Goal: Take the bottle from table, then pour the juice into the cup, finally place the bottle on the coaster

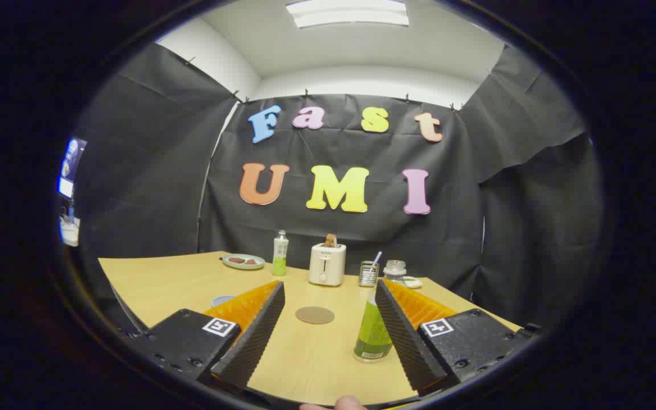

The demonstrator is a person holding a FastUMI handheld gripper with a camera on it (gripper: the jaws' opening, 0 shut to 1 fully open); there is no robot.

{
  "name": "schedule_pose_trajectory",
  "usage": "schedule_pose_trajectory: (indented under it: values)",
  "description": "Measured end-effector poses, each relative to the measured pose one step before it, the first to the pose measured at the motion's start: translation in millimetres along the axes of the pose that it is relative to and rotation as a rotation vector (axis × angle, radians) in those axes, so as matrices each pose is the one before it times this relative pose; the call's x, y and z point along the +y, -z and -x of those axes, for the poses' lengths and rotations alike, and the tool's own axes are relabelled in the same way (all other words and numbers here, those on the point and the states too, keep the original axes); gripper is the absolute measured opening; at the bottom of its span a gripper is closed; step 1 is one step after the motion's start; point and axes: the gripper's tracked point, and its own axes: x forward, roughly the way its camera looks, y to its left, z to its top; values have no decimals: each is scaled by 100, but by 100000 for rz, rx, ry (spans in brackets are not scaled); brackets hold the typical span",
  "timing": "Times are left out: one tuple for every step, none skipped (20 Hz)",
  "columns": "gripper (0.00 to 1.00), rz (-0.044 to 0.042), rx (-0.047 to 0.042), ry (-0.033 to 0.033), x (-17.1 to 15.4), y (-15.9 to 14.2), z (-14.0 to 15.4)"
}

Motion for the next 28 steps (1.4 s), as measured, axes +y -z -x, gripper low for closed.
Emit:
schedule_pose_trajectory:
  values:
    - [100,-203,-256,-189,92,-128,-48]
    - [100,-56,264,288,32,198,-173]
    - [100,122,183,526,-103,63,-22]
    - [100,-170,219,67,20,-21,-39]
    - [100,-276,278,195,-34,-52,-30]
    - [100,-458,92,0,-4,29,-2]
    - [100,-504,-75,74,-34,-147,90]
    - [100,-727,-412,-116,-21,2,25]
    - [100,-437,-442,163,-60,-198,-11]
    - [100,96,-260,260,-60,32,139]
    - [100,168,-236,141,-53,-12,11]
    - [100,10,205,-342,147,128,-133]
    - [100,-40,534,133,83,87,-129]
    - [100,-202,766,29,-127,267,-177]
    - [100,-298,637,-266,0,118,-133]
    - [100,-585,571,-135,-10,56,-33]
    - [100,-889,-6,108,-38,-115,-19]
    - [100,-1159,127,-227,-151,20,-34]
    - [100,-1452,-174,-170,-41,-37,-5]
    - [100,-1286,-258,-155,-162,-9,-10]
    - [100,-1472,-149,-435,-67,-41,6]
    - [100,-1272,-657,-1155,223,-51,46]
    - [100,-1140,-462,-520,-14,-145,-15]
    - [100,-541,-138,323,-263,48,-121]
    - [100,38,211,185,-90,67,-41]
    - [100,332,233,384,-42,148,0]
    - [100,260,97,-109,4,17,24]
    - [100,308,-319,-1024,221,32,-64]
